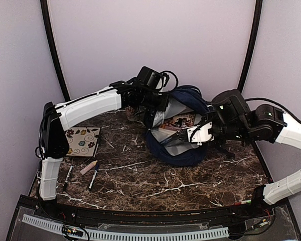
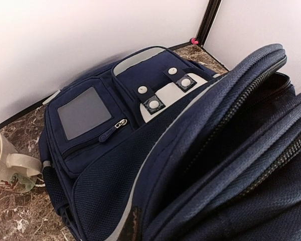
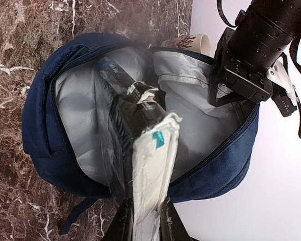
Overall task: Pack the student bag
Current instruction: Adjust the book in the largest pocket of the bag.
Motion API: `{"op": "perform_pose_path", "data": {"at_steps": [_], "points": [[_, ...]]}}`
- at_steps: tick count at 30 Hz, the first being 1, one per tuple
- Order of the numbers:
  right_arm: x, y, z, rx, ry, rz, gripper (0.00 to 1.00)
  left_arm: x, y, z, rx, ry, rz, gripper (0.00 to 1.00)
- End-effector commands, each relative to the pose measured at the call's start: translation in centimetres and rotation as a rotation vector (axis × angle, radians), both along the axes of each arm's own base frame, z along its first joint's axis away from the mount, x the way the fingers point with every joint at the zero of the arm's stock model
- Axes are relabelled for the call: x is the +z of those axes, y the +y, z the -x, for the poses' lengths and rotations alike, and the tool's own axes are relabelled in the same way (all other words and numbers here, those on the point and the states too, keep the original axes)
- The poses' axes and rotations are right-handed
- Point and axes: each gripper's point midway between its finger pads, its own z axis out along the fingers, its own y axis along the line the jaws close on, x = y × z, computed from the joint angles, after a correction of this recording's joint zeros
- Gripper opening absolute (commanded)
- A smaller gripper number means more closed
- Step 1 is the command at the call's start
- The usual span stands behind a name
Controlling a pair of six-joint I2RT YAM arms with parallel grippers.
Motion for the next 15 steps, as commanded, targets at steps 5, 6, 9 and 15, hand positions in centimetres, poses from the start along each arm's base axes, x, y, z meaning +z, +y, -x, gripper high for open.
{"op": "perform_pose_path", "data": {"at_steps": [5, 6, 9, 15], "points": [[2.9, 0.3, 0.5, 0.015, 0.001, -0.156, 0.00, 7.4, 0.5, -0.9, 0.025, -0.078, 0.185, 0.00], [1.8, 0.2, 1.2, 0.024, 0.059, -0.158, 0.00, 7.1, 0.4, -0.8, 0.018, -0.070, 0.183, 0.00], [-2.8, -0.4, 3.7, 0.087, 0.203, -0.119, 0.00, 6.0, -0.1, -0.3, -0.019, -0.040, 0.185, 0.00], [-7.9, -1.4, 6.8, 0.113, 0.414, -0.120, 0.54, 4.7, -0.6, 0.2, -0.054, -0.011, 0.183, 0.00]]}}
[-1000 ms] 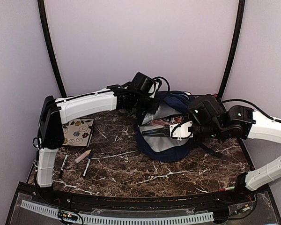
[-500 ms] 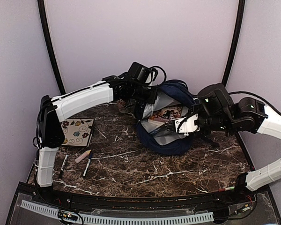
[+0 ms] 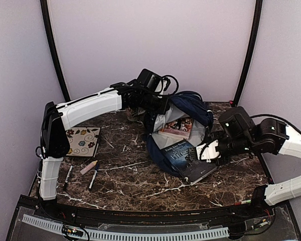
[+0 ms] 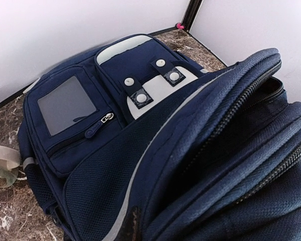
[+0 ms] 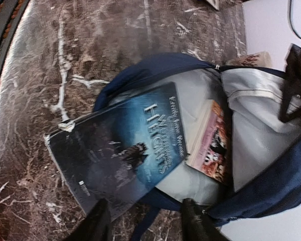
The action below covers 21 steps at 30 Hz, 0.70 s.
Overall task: Pack the student bag
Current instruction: Adjust the book in the largest pocket of the bag.
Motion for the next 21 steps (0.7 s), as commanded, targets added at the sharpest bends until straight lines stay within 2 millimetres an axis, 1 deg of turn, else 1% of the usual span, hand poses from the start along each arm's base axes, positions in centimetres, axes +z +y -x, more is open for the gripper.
{"op": "perform_pose_path", "data": {"at_steps": [1, 3, 5, 6, 7, 8, 10, 11, 14, 17, 20, 21], "points": [[-2.4, -0.2, 2.8, 0.050, 0.182, -0.043, 0.62, 6.1, -0.1, -0.7, 0.018, -0.081, 0.166, 0.00], [-3.2, -0.6, 3.4, 0.075, 0.191, -0.035, 0.74, 6.1, -0.1, -0.6, 0.013, -0.082, 0.163, 0.00], [-3.3, -0.9, 3.6, 0.070, 0.221, -0.056, 0.87, 5.9, 0.0, -0.7, 0.014, -0.082, 0.156, 0.00], [-3.6, -1.1, 3.7, 0.062, 0.240, -0.060, 0.98, 5.9, 0.0, -0.7, 0.012, -0.082, 0.155, 0.00], [-4.1, -1.4, 4.0, 0.068, 0.251, -0.049, 1.00, 5.9, 0.0, -0.7, 0.012, -0.081, 0.154, 0.00], [-4.8, -1.6, 4.1, 0.076, 0.246, -0.037, 1.00, 5.8, 0.1, -0.8, 0.014, -0.082, 0.153, 0.00], [-6.8, -2.0, 3.7, 0.066, 0.218, -0.015, 1.00, 5.7, 0.1, -1.0, 0.017, -0.081, 0.158, 0.00], [-7.6, -1.9, 3.1, 0.061, 0.187, -0.011, 1.00, 5.7, 0.2, -1.0, 0.018, -0.081, 0.164, 0.00], [-10.6, -2.5, 2.0, 0.053, 0.128, 0.052, 1.00, 5.8, 0.1, -1.2, 0.021, -0.085, 0.178, 0.00], [-13.1, -2.9, 2.0, 0.082, 0.104, 0.105, 0.97, 5.7, 0.0, -1.3, 0.023, -0.075, 0.195, 0.00], [-14.1, -2.7, 0.3, 0.023, 0.020, 0.091, 0.91, 5.7, -0.1, -1.2, 0.013, -0.064, 0.208, 0.00], [-14.3, -2.7, -0.5, -0.003, -0.020, 0.089, 0.86, 5.7, -0.2, -1.2, 0.009, -0.062, 0.210, 0.00]]}}
